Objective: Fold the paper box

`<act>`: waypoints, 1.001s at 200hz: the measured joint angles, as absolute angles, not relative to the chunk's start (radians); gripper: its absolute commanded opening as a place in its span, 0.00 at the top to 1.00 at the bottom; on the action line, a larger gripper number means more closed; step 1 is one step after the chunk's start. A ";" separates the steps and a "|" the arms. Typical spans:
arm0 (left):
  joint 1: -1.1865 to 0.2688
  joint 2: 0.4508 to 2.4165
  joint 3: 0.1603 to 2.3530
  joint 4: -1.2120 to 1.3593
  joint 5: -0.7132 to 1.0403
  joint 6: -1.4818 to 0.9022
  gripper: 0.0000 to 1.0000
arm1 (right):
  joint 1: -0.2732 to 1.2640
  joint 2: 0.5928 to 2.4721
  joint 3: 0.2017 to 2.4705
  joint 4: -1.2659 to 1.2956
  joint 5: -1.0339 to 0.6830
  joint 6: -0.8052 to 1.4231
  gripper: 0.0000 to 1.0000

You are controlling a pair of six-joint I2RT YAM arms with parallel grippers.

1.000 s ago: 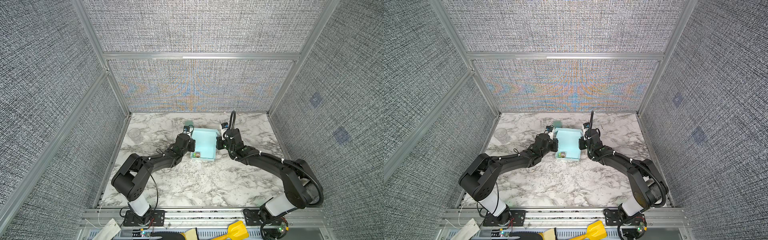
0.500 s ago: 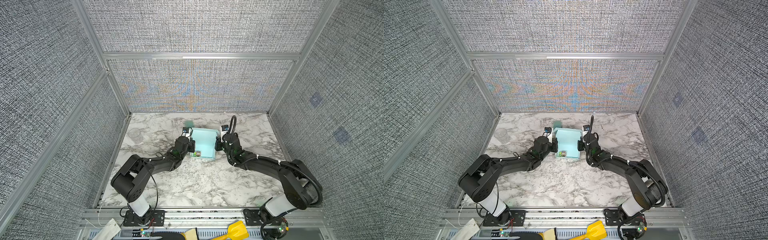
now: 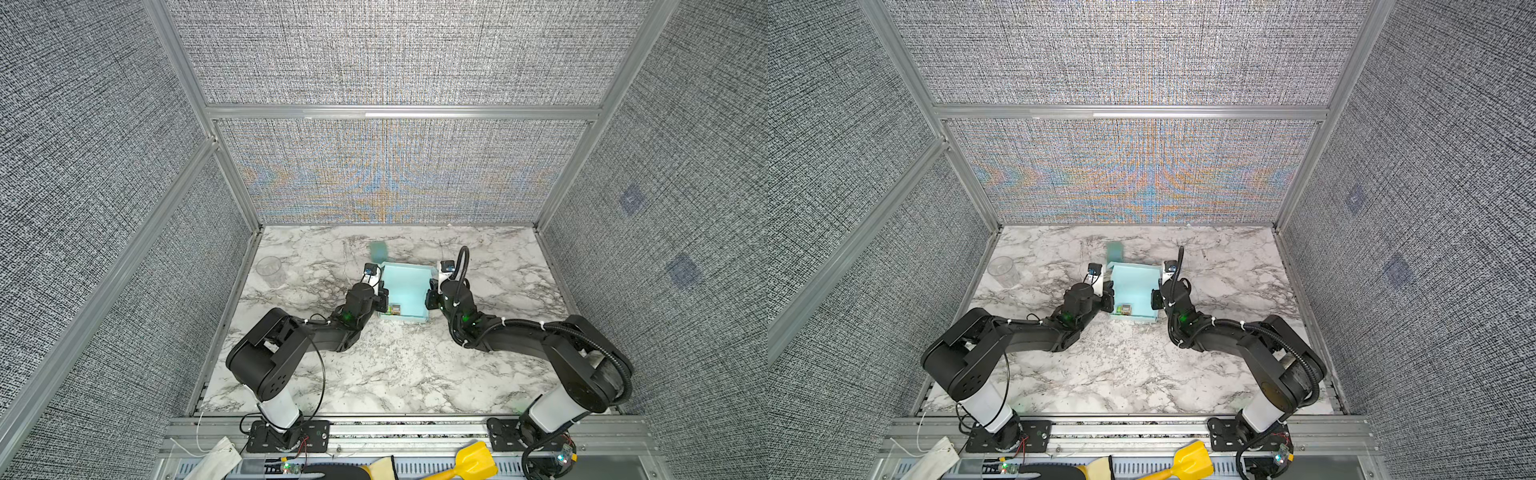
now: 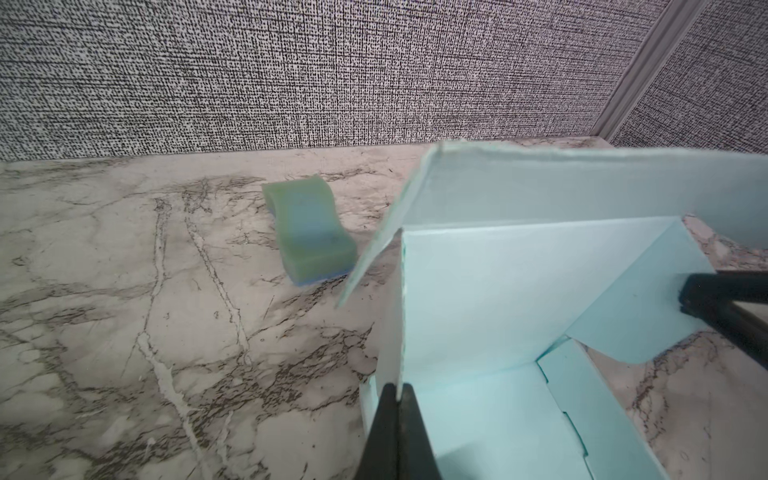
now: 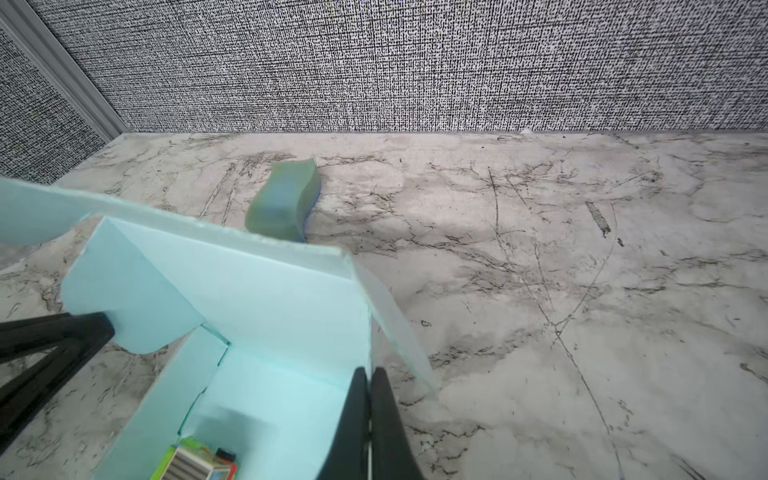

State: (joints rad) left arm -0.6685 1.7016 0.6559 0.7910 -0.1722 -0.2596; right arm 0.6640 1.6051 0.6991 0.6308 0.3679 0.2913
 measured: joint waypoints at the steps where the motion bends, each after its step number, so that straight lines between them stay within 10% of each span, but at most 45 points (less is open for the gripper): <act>1: -0.669 1.702 0.656 0.791 -0.172 -0.259 1.00 | 0.664 1.605 0.699 0.632 0.369 0.291 1.00; 200: -0.673 1.693 0.475 1.061 -0.130 -0.194 1.00 | 0.773 1.639 0.553 0.922 0.497 0.246 1.00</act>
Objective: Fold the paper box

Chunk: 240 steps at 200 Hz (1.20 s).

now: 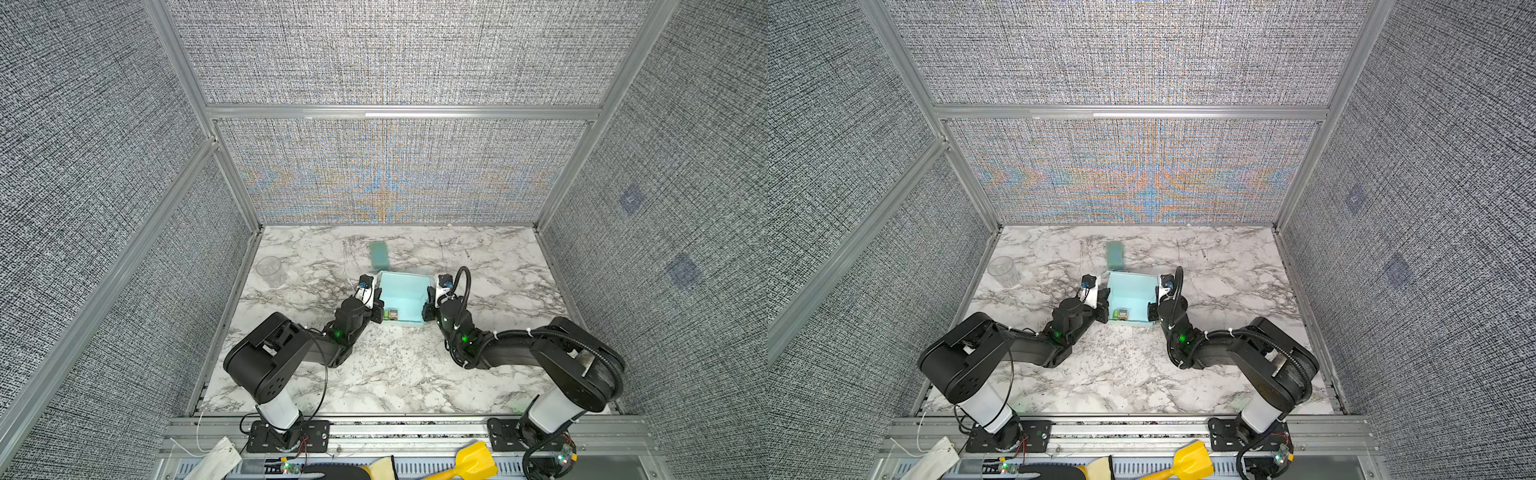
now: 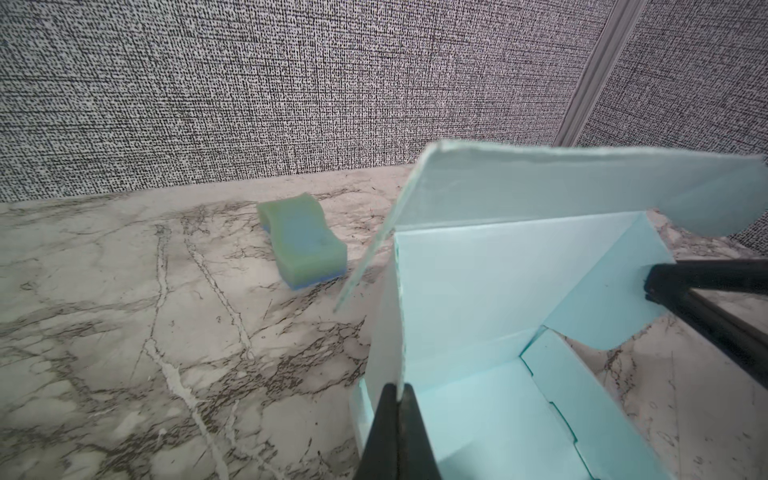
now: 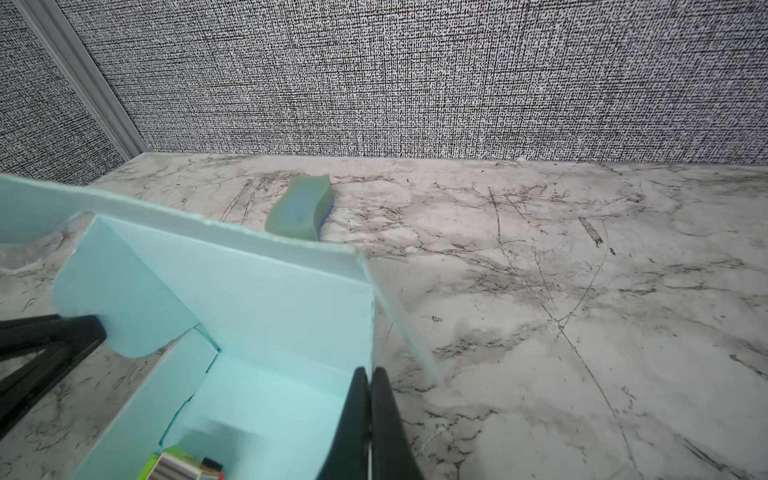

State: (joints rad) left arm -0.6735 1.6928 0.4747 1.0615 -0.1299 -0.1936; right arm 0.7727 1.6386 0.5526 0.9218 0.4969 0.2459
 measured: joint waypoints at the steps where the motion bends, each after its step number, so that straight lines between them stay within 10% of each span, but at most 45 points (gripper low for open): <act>1: -0.673 1.694 0.474 1.063 -0.130 -0.194 1.00 | 0.773 1.639 0.552 0.925 0.498 0.246 1.00; 56: -0.679 1.703 0.421 1.152 -0.131 -0.194 0.99 | 0.804 1.668 0.524 1.015 0.538 0.235 1.00; 170: -0.693 1.572 0.361 1.113 -0.094 -0.250 0.58 | 0.818 1.594 0.463 1.044 0.511 0.204 1.00; 240: -0.693 1.336 0.274 0.887 -0.095 -0.408 0.55 | 0.781 1.513 0.440 0.973 0.436 0.162 1.00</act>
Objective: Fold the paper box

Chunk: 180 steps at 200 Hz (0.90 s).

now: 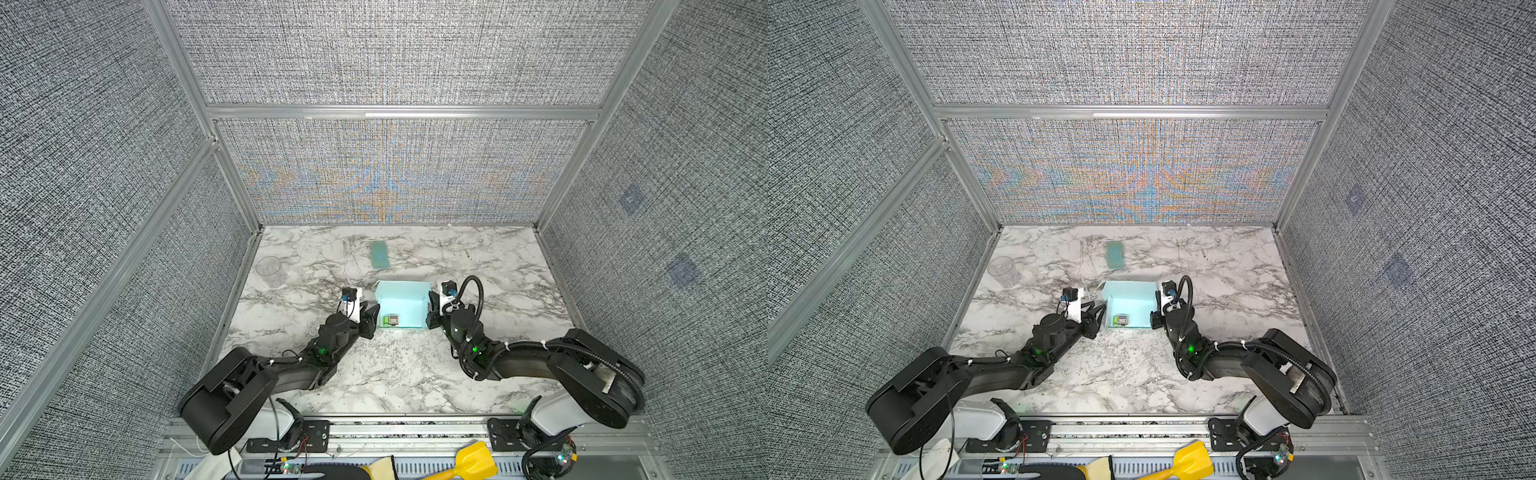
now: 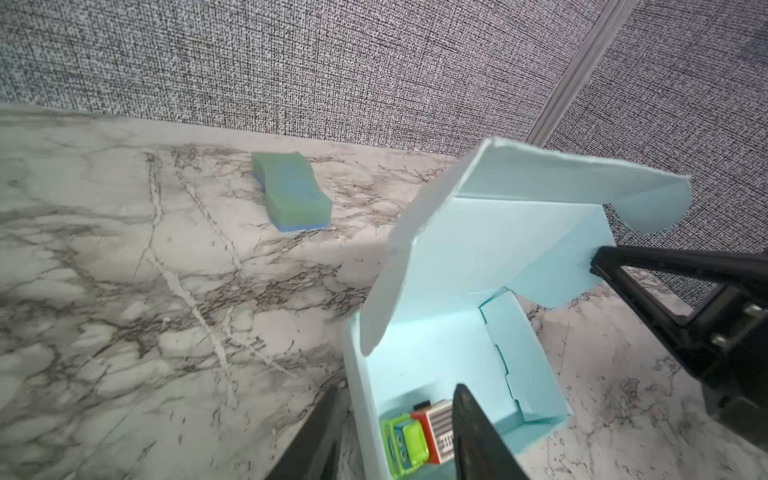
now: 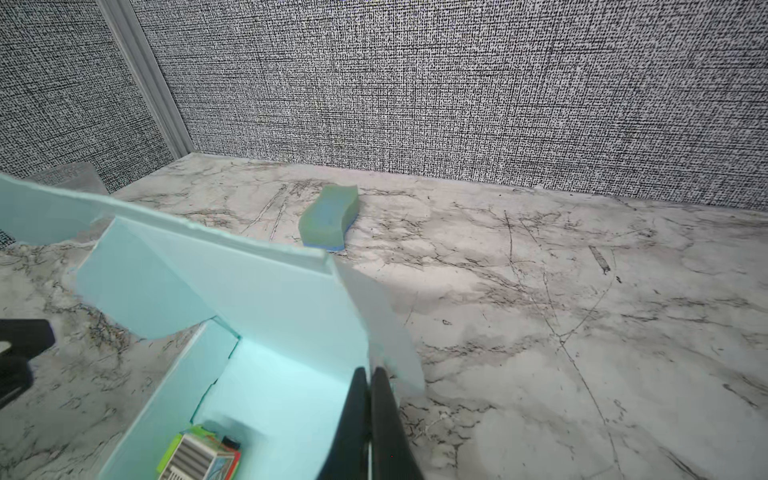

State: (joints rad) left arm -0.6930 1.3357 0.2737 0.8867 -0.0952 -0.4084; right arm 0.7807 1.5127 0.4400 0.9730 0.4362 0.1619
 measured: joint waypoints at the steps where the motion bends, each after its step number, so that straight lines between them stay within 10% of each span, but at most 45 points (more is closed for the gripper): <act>1: -0.693 1.333 0.273 0.884 -0.095 -0.410 0.55 | 0.780 1.512 0.440 0.973 0.436 0.161 1.00; 61: -0.675 1.180 0.298 0.602 -0.160 -0.540 0.59 | 0.765 1.509 0.401 0.971 0.385 0.142 1.00; 180: -0.597 1.478 0.516 0.455 -0.044 -0.553 0.61 | 0.766 1.563 0.422 1.006 0.336 0.137 1.00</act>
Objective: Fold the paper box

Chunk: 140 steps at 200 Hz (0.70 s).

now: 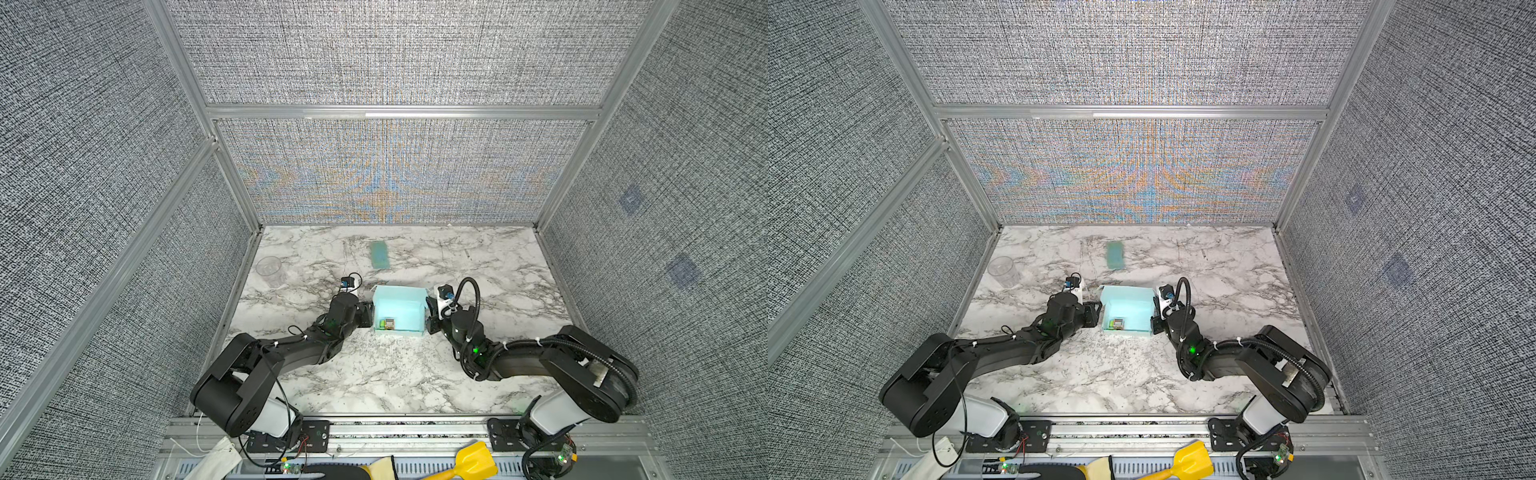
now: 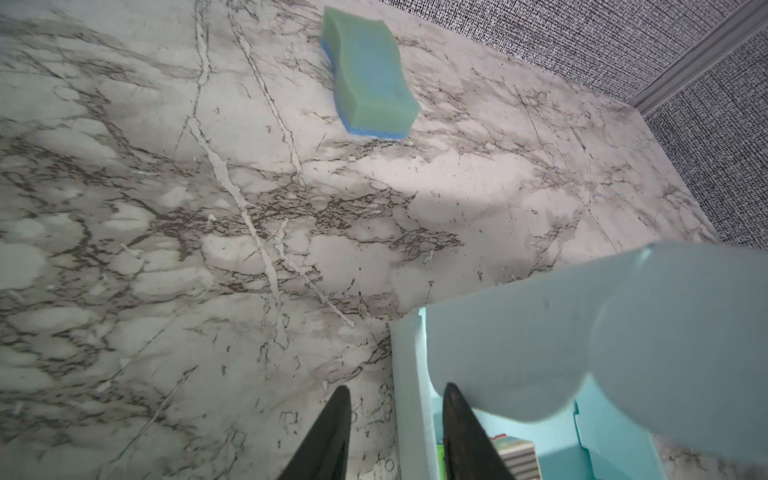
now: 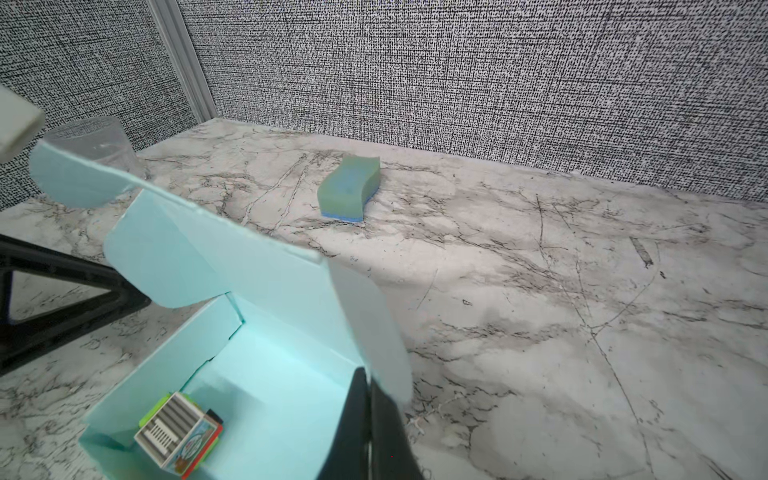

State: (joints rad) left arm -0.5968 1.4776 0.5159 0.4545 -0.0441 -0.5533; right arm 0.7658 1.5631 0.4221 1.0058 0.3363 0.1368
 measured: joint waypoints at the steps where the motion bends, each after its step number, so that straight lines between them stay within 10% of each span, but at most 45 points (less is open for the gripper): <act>1: -0.597 1.479 0.516 0.455 -0.043 -0.553 0.61 | 0.766 1.563 0.423 1.006 0.336 0.137 1.00; 140: -0.598 1.528 0.511 0.410 0.052 -0.531 0.68 | 0.838 1.643 0.417 1.090 0.374 0.148 1.00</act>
